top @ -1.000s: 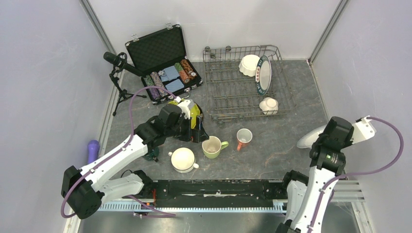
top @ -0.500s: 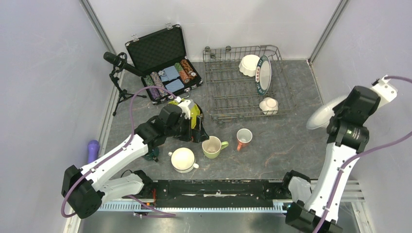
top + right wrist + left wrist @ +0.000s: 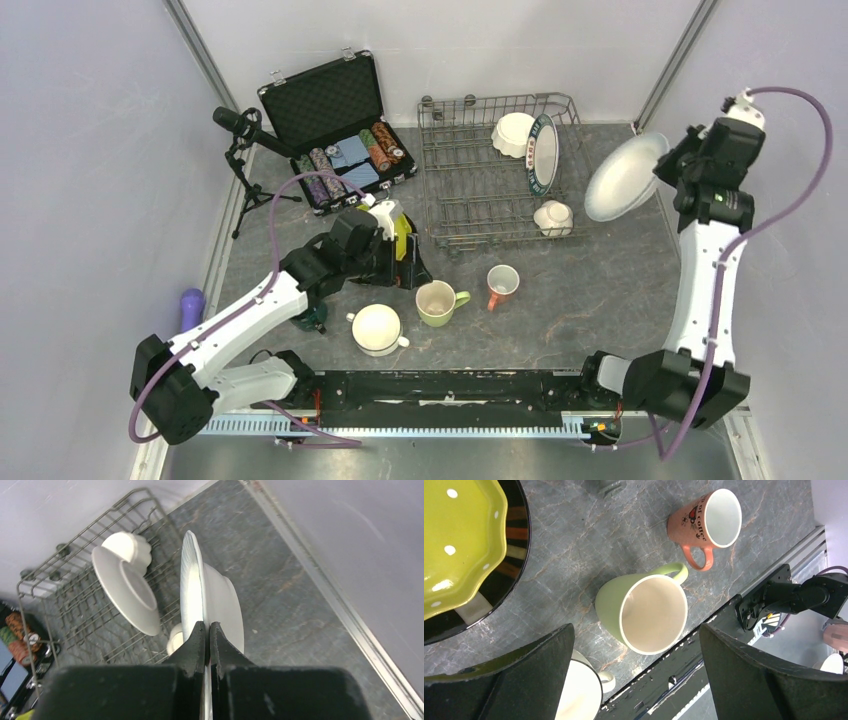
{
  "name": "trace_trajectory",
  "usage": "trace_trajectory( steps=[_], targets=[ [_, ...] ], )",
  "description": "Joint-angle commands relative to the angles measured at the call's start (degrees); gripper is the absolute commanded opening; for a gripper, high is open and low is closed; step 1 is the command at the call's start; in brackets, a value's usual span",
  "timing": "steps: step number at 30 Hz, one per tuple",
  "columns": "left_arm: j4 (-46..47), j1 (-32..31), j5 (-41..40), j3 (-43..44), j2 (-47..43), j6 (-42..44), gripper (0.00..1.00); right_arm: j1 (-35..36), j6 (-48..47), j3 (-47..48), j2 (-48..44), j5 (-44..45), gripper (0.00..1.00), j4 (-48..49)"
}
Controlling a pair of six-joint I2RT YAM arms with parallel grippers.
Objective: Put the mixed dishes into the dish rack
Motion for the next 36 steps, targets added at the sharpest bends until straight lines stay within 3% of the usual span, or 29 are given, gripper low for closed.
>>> trace_trajectory(
  steps=[1, 8, 14, 29, 36],
  targets=[
    [1.0, 0.2, -1.1, 3.0, 0.6, 2.5, 1.0, 4.7, -0.3, 8.7, 3.8, -2.7, 0.0, 11.3],
    [2.6, 0.9, -1.2, 2.5, -1.0, 2.9, 1.0, 9.7, -4.1, 13.5, 11.3, 1.1, 0.0, 13.0],
    [5.3, 1.8, 0.9, 1.7, -2.2, 3.8, 1.0, 11.2, -9.2, 10.2, 13.1, 4.3, 0.0, 19.2],
    [10.6, 2.3, 0.8, -1.6, -6.8, 8.5, 1.0, 14.9, -19.6, 8.1, 21.2, 1.8, 0.0, 33.8],
    [12.3, 2.3, 2.4, -2.6, -8.3, 9.1, 1.0, 19.2, -27.2, 7.0, 24.7, 6.5, 0.0, 40.2]
  ],
)
